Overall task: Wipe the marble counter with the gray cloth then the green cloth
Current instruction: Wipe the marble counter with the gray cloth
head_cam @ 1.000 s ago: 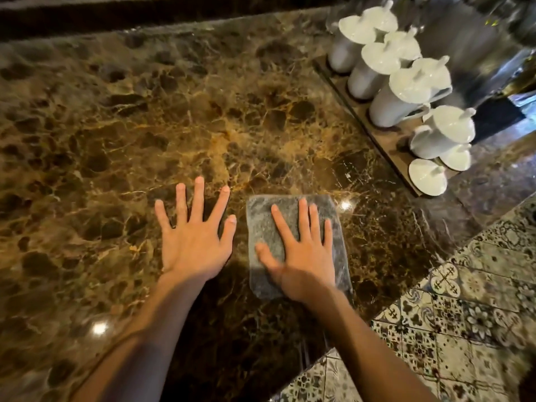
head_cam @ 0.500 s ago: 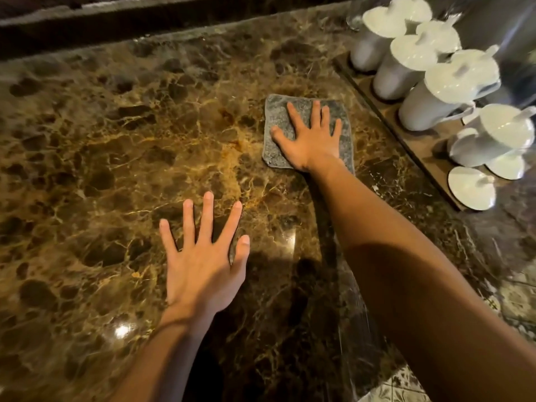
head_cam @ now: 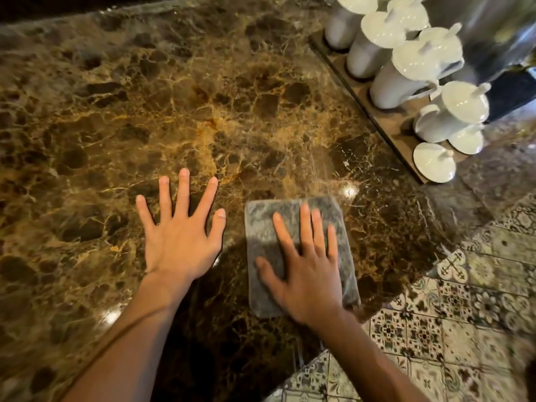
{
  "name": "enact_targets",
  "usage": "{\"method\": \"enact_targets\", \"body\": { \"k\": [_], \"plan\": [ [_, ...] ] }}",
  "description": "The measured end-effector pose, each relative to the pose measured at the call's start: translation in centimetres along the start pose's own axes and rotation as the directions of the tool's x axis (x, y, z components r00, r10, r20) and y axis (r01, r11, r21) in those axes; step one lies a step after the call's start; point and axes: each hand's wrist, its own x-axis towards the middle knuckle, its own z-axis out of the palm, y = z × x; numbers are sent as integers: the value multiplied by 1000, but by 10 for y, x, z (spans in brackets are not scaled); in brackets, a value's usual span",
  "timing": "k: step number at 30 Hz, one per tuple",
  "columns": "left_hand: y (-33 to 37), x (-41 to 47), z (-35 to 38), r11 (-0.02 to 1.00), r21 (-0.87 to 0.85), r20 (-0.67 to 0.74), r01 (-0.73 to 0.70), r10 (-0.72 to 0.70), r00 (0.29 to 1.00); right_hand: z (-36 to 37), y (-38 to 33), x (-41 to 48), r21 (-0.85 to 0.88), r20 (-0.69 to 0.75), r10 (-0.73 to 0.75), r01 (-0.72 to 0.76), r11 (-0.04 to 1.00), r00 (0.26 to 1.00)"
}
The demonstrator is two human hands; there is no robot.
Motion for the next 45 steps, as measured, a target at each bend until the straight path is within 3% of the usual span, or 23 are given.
{"method": "enact_targets", "body": {
  "k": [5,10,24,30,36,45],
  "plan": [
    [0,0,1,1000,10,13,-1,1,1000,27,-11,-95,31,-33,46,-45,998,998],
    [-1,-2,2,1000,12,-3,-1,1,1000,30,-9,-97,25,-47,52,-51,998,998],
    [-1,-2,5,1000,12,-26,0,0,1000,-50,57,220,31,-5,104,-104,994,995],
    [0,-1,3,1000,23,-22,-12,12,1000,-64,71,273,7,6,73,-73,997,997],
    [-2,-2,4,1000,28,-24,-13,13,1000,-51,68,221,28,-34,71,-70,997,997],
    [0,-3,1,1000,17,-6,-7,7,1000,-2,33,-9,13,-28,57,-57,998,998]
  ]
}}
